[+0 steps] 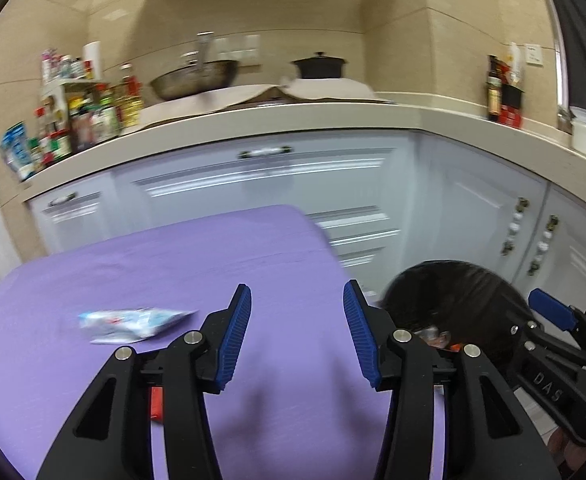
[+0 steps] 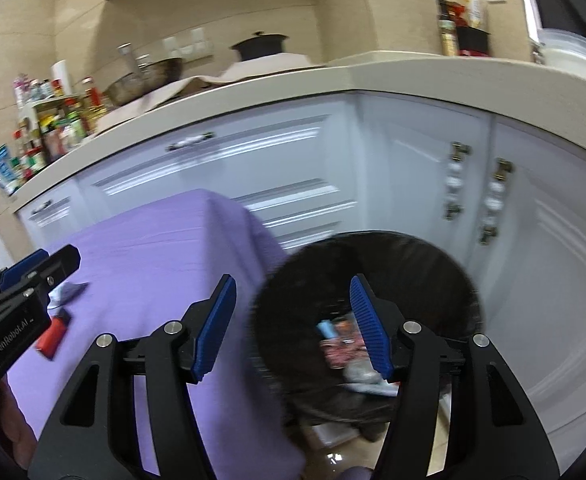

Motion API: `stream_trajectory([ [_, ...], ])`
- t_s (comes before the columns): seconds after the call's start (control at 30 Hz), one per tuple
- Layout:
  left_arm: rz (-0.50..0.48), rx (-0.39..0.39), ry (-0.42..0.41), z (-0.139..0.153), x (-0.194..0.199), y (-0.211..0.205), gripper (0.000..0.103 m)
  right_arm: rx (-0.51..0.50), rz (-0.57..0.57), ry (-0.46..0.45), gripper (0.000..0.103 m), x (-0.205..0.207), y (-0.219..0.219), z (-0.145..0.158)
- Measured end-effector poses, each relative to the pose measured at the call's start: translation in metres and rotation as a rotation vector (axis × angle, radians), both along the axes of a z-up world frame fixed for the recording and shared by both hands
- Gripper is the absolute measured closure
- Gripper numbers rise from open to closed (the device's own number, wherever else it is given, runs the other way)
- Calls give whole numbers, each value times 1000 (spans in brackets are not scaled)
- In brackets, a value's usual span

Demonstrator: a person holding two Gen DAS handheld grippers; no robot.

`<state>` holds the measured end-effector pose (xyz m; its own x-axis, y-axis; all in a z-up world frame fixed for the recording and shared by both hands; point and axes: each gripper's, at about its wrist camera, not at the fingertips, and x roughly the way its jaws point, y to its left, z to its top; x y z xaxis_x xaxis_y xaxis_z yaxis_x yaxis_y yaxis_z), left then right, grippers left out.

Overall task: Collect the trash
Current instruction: 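Move both open tools back over the table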

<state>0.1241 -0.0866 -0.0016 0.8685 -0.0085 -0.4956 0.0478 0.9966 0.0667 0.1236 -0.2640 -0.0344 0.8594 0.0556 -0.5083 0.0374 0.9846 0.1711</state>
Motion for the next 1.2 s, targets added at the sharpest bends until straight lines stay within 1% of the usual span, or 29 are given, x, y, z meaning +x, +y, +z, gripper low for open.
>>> stream_trajectory([
  [0.37, 202, 14, 0, -2, -39, 111, 55, -19, 174, -10, 45, -8, 109, 15],
  [0.67, 323, -11, 23, -8, -59, 184, 55, -50, 288, 31, 45, -7, 187, 11],
  [0.77, 343, -10, 31, -11, -61, 199, 55, -73, 307, 45, 45, -5, 208, 8],
  [0.93, 364, -29, 49, -16, -62, 218, 55, -95, 332, 79, 45, 0, 231, 1],
  [1.07, 369, -43, 61, -20, -62, 229, 55, -101, 345, 125, 46, 8, 246, -8],
  [1.2, 373, -59, 72, -23, -60, 237, 55, -118, 356, 169, 48, 15, 258, -15],
])
